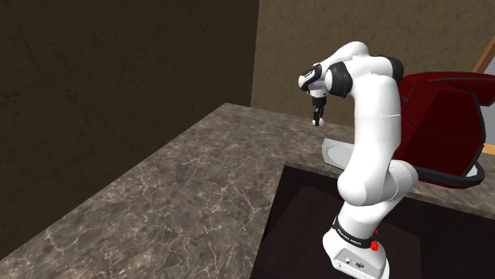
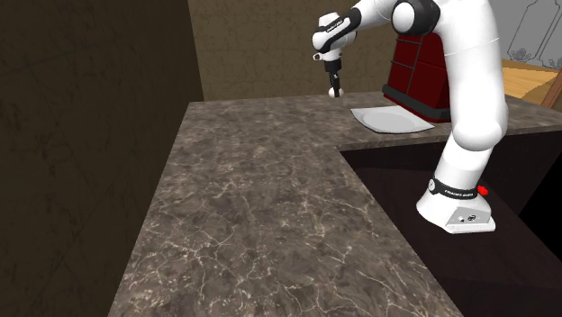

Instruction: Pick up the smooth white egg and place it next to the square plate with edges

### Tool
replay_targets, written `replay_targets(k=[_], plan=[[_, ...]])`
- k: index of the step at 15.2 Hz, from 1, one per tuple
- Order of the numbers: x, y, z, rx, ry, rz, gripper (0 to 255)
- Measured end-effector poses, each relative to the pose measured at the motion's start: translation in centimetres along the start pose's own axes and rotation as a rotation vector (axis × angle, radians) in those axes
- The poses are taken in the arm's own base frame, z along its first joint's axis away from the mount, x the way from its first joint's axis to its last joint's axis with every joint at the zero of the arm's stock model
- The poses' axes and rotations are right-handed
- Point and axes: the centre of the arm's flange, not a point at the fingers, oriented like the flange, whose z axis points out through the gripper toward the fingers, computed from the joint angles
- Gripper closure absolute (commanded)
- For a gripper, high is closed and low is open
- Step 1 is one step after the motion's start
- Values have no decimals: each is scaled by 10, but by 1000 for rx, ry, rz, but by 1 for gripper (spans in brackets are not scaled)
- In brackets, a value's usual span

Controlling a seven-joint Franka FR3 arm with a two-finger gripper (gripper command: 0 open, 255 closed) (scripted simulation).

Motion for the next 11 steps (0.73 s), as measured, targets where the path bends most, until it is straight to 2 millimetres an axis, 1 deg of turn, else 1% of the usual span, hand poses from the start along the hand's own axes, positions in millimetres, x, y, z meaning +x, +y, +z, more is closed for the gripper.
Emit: replay_targets(k=[8, 11], plan=[[8, 0, 41, 0, 0, 0, 255], [9, -1, 46, 0, 0, 0, 255]])
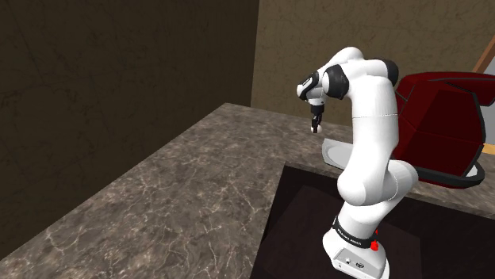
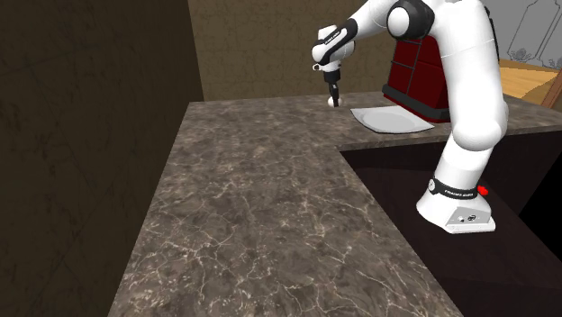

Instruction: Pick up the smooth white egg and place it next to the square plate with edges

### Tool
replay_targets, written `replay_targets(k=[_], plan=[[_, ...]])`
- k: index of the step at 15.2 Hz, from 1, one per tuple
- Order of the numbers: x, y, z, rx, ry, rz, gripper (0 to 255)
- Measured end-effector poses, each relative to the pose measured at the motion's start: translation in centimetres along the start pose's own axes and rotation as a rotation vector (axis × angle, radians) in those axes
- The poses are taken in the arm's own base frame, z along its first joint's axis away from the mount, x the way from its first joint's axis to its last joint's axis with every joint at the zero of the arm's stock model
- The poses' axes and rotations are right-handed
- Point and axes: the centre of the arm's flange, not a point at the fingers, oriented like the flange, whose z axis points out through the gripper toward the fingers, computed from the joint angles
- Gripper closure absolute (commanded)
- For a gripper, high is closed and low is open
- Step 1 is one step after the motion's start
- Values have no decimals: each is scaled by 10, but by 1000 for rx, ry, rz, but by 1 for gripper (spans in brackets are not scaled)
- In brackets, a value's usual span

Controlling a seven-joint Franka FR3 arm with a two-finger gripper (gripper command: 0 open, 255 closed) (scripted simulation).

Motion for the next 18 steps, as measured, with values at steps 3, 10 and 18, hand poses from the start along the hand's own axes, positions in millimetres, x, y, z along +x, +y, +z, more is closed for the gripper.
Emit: replay_targets(k=[3, 10, 18], plan=[[0, 0, 0, 0, 0, 0, 255], [0, 0, 0, 0, 0, 0, 0], [0, 0, -49, -1, 1, 0, 0]])
